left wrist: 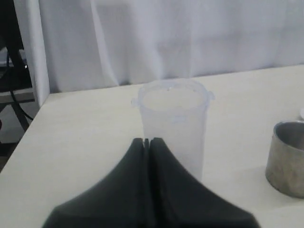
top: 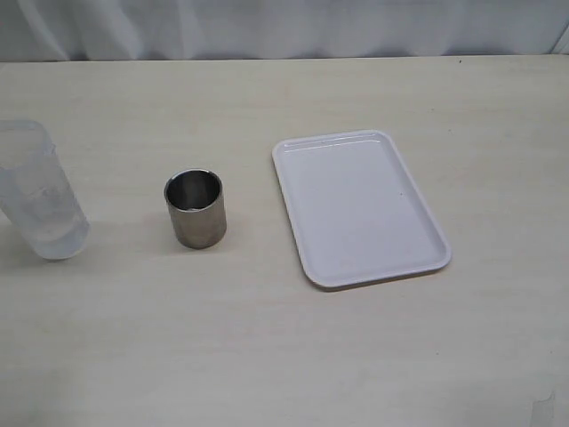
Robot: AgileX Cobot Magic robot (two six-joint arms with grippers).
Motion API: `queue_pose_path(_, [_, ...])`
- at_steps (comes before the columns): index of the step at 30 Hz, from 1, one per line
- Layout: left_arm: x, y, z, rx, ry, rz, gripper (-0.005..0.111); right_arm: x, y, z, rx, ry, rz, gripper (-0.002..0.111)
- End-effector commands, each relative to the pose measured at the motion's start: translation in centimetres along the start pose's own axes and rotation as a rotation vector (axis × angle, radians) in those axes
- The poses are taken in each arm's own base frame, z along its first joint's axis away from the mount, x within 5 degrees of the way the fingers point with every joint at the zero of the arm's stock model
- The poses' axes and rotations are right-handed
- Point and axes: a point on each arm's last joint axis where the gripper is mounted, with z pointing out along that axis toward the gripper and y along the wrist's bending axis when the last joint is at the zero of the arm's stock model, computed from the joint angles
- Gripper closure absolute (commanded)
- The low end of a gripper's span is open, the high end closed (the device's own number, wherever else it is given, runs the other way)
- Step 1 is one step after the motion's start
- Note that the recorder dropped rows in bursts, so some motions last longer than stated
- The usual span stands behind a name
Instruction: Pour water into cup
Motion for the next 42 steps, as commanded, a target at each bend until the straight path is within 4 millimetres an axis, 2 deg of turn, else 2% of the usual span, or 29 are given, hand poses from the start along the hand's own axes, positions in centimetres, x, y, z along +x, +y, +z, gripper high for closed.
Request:
queue_pose_path(1, [-1.0, 0.1, 0.0, -0.008, -0.115, -0.004, 0.107, -0.1, 0.0, 0.0, 0.006, -0.022, -0.011, 0.104])
queue_pose_path(9, [-1.9, 0.1, -0.2, -0.014, -0.216, -0.006, 0.107, -1.2, 0.0, -0.1, 0.001, -0.145, -0.011, 0.104])
queue_pose_path(21, [-4.2, 0.3, -1.0, -0.019, -0.488, -0.06, 0.107, -3.6, 0.1, -0.8, -0.018, -0.419, 0.039, 0.104])
queue_pose_path(26, [-4.9, 0.3, -1.5, -0.016, -0.578, -0.08, 0.107, -4.5, -0.1, -1.2, -0.032, -0.529, 0.176, 0.104])
queue_pose_path(29, [-5.3, 0.4, -1.8, -0.009, -0.638, -0.11, 0.106, -4.5, -0.2, -1.3, -0.035, -0.53, 0.219, 0.104])
queue_pose_path(31, [-5.4, 0.4, -1.9, -0.004, -0.654, -0.127, 0.1, -4.5, -0.2, -1.2, -0.034, -0.527, 0.213, 0.104])
queue_pose_path(33, [-5.5, 0.4, -1.9, 0.0, -0.658, -0.136, 0.086, -4.5, -0.2, -1.2, -0.034, -0.527, 0.213, 0.104])
queue_pose_path(39, [-5.8, 0.4, -2.1, 0.004, -0.699, -0.148, 0.023, -4.5, -0.2, -1.2, -0.034, -0.527, 0.213, 0.104])
queue_pose_path(42, [-5.8, 0.4, -2.1, 0.004, -0.7, -0.148, 0.013, -4.5, -0.2, -1.2, -0.035, -0.525, 0.213, 0.104])
